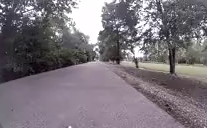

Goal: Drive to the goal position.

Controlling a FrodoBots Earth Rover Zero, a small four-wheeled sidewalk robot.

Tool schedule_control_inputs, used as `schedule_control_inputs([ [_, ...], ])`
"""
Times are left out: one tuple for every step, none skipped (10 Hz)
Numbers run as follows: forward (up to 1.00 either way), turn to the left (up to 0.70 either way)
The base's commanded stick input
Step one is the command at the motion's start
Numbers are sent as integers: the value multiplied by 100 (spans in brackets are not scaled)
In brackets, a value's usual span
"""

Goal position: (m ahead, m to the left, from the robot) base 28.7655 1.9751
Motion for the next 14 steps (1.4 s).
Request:
schedule_control_inputs([
  [6,1],
  [6,1],
  [6,1],
  [6,1],
  [6,1],
  [7,1],
  [6,1],
  [6,1],
  [7,1],
  [7,1],
  [6,1],
  [6,1],
  [6,1],
  [6,1],
])
